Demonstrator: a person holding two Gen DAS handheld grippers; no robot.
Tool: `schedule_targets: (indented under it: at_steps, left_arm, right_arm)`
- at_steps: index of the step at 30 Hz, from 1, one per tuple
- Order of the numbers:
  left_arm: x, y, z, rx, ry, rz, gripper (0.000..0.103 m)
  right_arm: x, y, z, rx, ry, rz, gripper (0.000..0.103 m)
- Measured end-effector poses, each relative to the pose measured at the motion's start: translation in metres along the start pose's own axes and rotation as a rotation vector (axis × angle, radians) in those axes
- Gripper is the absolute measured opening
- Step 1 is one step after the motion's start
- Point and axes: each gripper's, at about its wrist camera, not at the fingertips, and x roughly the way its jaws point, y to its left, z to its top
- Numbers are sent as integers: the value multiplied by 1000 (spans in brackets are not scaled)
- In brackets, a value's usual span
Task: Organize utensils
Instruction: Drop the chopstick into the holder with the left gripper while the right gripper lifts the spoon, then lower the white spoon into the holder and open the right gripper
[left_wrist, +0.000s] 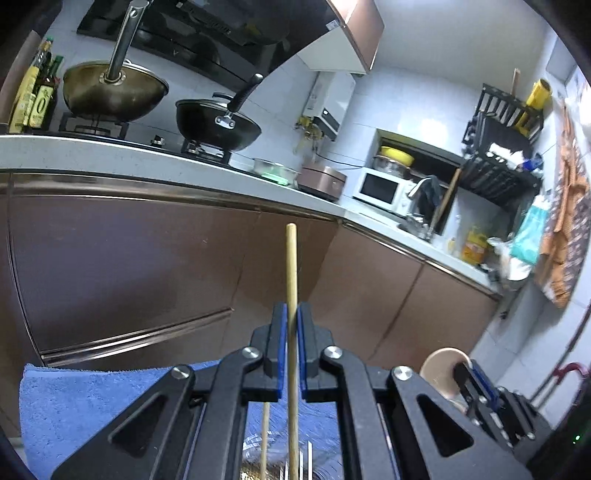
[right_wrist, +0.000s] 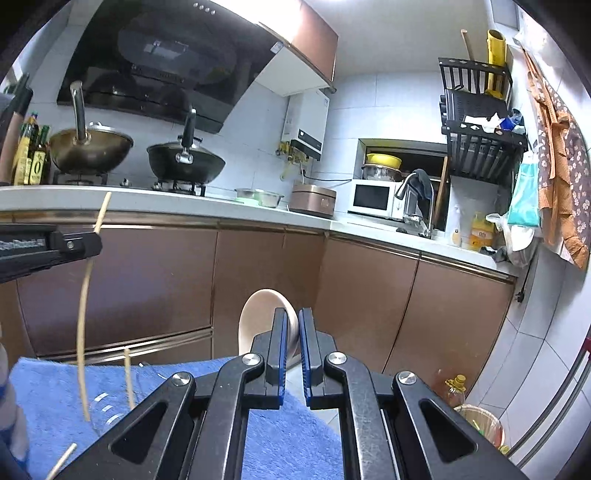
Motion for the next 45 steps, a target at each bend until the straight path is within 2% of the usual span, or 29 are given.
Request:
schedule_targets:
  at_steps: [7,11,15,17,19,21,30,36,41,45]
  left_arm:
    - [34,4,-44,18,15,42,5]
    - [37,12,-61,12,32,7,7]
    - [28,21,-73,19,28,-10,27]
    - [23,25,-74,12,34,-13,28]
    - [14,28,-74,17,35,-8,33]
    - [5,32,-72,27,42,0,36]
    - [-44,44,-68,45,102,45,44]
    - [-80,52,-66,65,128,89,49]
    - [-117,52,-72,128,157,140,53]
    - [-140,54,-80,136,187,129,54]
  right_arm:
    - [14,12,-25,-24,31,-1,7]
    - [15,16,-38,-24,57,29,8]
    - [12,16,-44,-3,83,78,12]
    - [9,16,-45,8,97,91,15]
    - [5,13,-45,22,101,96,20]
    - [-2,9,-42,41,100,103,31]
    - [-43,-8,-16,110,62,121,48]
    - [-80,-22,-2,176,52,140,55]
    - [-114,-28,-6,220,98,168,59]
    - [-135,-29,-15,246,112,172,60]
